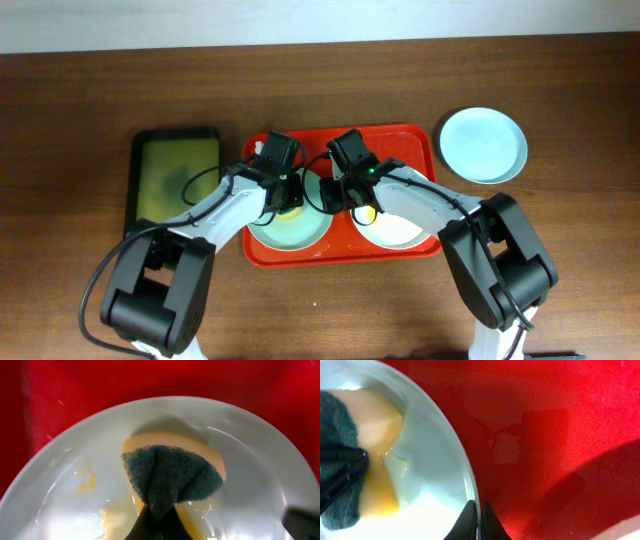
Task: Clean dirty plates on tray and stack at the side
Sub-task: 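Scrub the cream plate with the left sponge while the right gripper holds it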
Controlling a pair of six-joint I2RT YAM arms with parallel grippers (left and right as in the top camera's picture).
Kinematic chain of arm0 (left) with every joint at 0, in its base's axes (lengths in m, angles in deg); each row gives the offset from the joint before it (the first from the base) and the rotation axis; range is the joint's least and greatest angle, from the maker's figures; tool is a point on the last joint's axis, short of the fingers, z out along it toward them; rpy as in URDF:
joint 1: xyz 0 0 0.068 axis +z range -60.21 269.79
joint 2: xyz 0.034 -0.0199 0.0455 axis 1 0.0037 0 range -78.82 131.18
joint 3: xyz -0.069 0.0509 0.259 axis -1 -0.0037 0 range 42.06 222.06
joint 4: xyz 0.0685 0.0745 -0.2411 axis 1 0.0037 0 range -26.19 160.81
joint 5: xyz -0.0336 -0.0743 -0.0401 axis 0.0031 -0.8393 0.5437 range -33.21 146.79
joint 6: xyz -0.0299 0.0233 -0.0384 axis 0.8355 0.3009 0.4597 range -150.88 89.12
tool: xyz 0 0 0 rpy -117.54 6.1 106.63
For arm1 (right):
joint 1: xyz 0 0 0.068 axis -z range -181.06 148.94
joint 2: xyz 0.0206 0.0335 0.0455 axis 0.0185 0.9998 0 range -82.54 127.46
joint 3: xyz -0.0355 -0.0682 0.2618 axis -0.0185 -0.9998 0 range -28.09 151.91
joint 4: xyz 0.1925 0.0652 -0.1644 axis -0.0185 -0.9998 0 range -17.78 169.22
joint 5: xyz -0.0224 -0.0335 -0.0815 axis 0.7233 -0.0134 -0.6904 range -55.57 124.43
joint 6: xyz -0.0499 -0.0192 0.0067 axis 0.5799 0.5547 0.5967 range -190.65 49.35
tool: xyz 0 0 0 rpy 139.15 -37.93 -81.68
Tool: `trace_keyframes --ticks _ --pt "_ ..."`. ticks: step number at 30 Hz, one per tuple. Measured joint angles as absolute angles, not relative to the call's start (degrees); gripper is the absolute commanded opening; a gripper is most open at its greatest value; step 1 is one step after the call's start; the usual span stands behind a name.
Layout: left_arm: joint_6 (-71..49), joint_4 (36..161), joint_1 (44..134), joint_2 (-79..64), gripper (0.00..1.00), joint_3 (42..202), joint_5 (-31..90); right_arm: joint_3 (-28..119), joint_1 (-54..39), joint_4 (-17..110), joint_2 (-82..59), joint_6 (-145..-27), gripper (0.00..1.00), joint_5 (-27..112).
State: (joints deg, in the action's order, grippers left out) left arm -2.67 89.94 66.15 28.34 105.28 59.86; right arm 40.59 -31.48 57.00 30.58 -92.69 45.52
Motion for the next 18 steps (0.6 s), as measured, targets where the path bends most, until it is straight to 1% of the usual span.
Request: trace_keyframes --ticks 4,7,10,16,18 --pt "-2.5 91.67 65.78 29.58 0.0 106.83 66.94 40.72 -31.48 57.0 30.67 -92.76 0.04 45.48" --pt "-2.54 94.84 66.17 29.69 0.0 106.98 74.94 40.74 -31.48 57.0 30.67 -92.78 0.04 45.5" --pt "-2.54 97.0 66.28 29.41 0.0 106.96 78.76 40.74 -31.48 57.0 30.67 -92.73 0.04 45.5" --pt "-2.54 99.47 66.89 24.66 0.0 106.87 79.7 40.74 -31.48 57.02 30.67 -92.78 0.04 45.5" --pt "-2.54 99.41 67.97 21.03 0.0 106.87 75.99 40.74 -31.48 57.02 30.67 -92.76 0.04 45.5"
